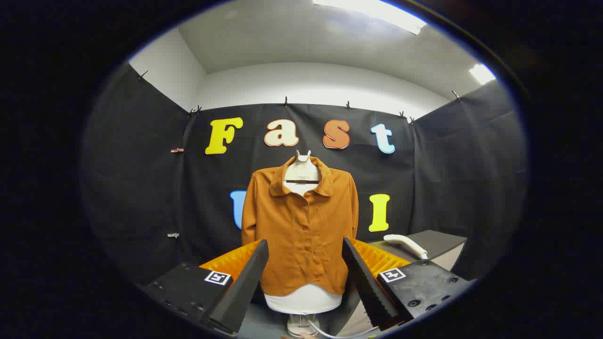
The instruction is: Iron the clothes twice with a garment steamer, once on the left side and once on the right side.
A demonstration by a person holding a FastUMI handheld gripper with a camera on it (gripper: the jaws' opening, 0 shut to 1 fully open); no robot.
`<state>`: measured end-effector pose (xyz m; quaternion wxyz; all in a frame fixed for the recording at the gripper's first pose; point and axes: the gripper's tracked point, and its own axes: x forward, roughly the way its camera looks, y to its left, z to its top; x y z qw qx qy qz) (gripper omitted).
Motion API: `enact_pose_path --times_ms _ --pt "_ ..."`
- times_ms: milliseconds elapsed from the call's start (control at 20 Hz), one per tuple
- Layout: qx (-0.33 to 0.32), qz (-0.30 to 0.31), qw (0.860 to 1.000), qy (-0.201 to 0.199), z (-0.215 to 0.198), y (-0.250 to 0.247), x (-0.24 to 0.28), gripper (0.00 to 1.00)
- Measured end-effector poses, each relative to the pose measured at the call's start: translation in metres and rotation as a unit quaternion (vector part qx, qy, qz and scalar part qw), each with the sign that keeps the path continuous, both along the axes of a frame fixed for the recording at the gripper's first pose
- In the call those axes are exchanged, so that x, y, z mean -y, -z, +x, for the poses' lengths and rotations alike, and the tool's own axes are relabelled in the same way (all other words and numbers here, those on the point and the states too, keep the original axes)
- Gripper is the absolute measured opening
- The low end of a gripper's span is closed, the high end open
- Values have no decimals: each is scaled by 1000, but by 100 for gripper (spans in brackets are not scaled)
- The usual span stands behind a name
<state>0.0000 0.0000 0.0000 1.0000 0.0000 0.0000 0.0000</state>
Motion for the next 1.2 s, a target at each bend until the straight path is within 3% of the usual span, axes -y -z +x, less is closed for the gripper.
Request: enact_pose_path --times_ms 1200 --pt "-16 21 999 33 17 6 10 98"
